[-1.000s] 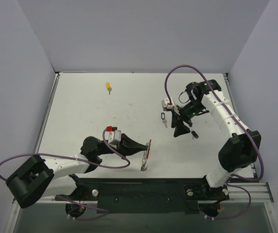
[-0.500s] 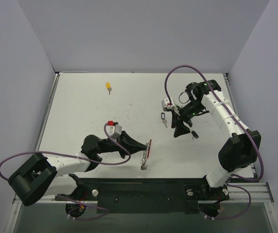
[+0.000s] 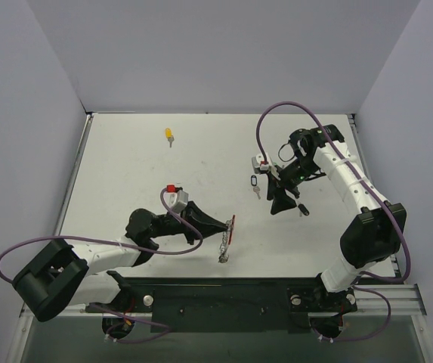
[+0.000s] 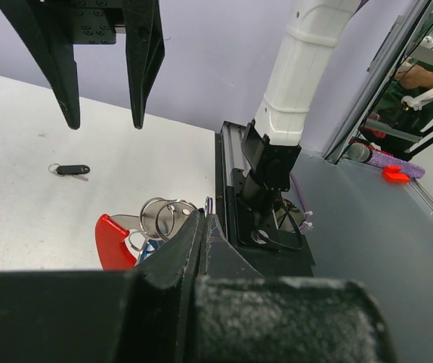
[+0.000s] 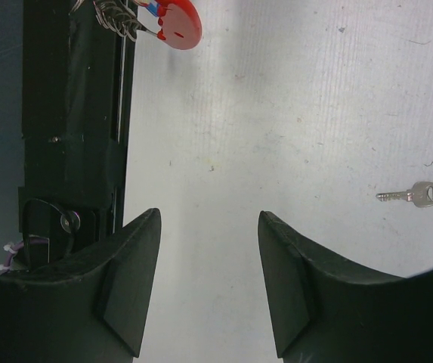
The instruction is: Put the keys on the keyring
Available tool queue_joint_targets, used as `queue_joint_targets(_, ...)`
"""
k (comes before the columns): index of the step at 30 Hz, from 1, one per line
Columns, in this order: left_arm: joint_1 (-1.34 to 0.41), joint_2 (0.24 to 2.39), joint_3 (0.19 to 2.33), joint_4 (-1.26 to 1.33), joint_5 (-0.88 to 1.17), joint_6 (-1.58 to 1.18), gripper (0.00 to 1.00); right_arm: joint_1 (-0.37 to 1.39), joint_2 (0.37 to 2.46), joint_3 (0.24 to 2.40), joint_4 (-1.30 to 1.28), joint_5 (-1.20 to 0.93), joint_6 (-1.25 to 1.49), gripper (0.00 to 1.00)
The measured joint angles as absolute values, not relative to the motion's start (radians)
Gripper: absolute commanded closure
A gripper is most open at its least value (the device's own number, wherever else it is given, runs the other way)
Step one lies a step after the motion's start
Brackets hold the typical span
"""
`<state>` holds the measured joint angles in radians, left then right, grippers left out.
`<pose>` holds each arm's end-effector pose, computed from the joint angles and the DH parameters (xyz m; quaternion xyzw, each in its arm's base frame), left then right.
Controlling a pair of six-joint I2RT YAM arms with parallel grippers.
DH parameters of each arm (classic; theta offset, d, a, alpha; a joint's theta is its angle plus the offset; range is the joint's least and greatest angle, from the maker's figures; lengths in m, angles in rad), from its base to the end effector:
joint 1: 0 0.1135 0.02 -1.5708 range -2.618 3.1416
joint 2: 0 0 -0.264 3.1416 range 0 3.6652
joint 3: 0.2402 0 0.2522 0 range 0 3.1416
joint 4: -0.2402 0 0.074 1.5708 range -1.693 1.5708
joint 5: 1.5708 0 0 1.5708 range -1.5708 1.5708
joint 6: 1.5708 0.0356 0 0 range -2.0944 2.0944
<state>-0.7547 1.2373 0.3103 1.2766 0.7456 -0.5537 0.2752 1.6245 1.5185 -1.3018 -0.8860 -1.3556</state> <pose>0.1457 -0.1702 0.2373 0.3505 0.5013 -0.6300 0.4784 0.2810 0.1080 0.3156 -0.6795 0.5919 0.3286 0.2828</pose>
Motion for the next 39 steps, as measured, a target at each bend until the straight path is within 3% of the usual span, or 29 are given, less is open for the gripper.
queue_joint_targets(6, -0.731, 1.235, 0.310, 1.276, 0.733, -0.575, 1.00, 0.274, 1.625, 1.518, -1.302, -0.878, -1.333, 0.51)
queue_joint_targets(11, -0.709, 1.174, 0.317, 1.262, 0.677, -0.536, 1.00, 0.239, 1.587, 1.479, -1.198, -0.812, -1.127, 0.51)
queue_joint_targets(19, -0.702, 0.921, 0.481, 0.895, 0.562, -0.323, 1.00, 0.003, 1.353, 1.214, -0.748, -0.551, -0.548, 0.50)
queue_joint_targets(24, -0.683, 0.869, 0.532, 0.702, 0.556, -0.233, 1.00, -0.071, 1.356, 1.166, -0.625, -0.438, -0.345, 0.50)
queue_joint_targets(30, -0.670, 0.831, 0.543, 0.510, 0.553, -0.107, 1.00, -0.068, 1.450, 1.166, -0.601, -0.415, -0.353, 0.52)
queue_joint_targets(34, -0.668, 0.793, 0.533, 0.450, 0.539, -0.033, 1.00, -0.053, 1.592, 1.279, -0.695, -0.392, -0.430, 0.56)
queue_joint_targets(39, -0.661, 0.777, 0.529, 0.385, 0.528, 0.046, 1.00, 0.068, 1.731, 1.382, -0.728, -0.245, -0.477, 0.58)
